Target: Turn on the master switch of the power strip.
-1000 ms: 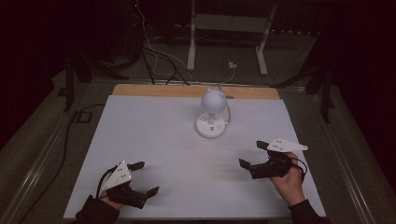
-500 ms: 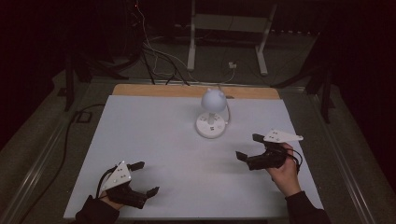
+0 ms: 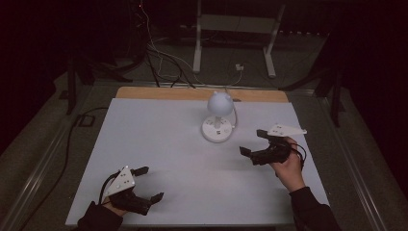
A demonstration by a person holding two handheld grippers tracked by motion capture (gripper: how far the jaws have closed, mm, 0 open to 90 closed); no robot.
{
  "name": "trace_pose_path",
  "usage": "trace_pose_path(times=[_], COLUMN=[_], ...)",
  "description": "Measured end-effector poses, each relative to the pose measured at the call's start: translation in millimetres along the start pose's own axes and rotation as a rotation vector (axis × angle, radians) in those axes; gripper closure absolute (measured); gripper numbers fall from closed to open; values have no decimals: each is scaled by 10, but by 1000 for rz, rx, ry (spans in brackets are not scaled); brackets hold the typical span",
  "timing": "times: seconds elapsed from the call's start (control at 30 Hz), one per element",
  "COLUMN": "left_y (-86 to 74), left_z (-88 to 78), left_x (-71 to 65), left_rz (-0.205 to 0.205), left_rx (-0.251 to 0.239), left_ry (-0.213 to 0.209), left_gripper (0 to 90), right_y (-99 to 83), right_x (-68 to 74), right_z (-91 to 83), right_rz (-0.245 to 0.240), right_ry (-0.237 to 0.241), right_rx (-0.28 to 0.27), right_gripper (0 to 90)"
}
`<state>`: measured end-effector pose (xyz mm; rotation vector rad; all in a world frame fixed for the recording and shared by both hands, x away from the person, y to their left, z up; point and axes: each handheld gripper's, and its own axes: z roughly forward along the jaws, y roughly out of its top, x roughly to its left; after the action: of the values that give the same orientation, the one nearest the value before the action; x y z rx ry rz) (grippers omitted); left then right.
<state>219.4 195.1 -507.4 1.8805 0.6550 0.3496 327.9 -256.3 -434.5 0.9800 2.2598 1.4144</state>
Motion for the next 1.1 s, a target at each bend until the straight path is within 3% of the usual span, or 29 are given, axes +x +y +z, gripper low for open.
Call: trace_pose_path(times=[0.33, 0.63, 0.97, 1.1], left_y=[0, -1, -3, -4], left_z=[-3, -3, 0, 1], left_x=[1, 1, 2, 1], left_rz=[0, 3, 2, 3], left_rx=[-1, 1, 2, 4], left_ry=[-1, -4, -7, -9], left_gripper=[1, 2, 1, 1], right_y=[81, 100, 115, 119], right_x=[-78, -146, -189, -220], right_z=[185, 462, 655, 725], right_rz=[20, 33, -46, -56], right_ry=[18, 46, -3, 10], right_rx=[1, 14, 39, 25], right_gripper=[0, 0, 0, 0])
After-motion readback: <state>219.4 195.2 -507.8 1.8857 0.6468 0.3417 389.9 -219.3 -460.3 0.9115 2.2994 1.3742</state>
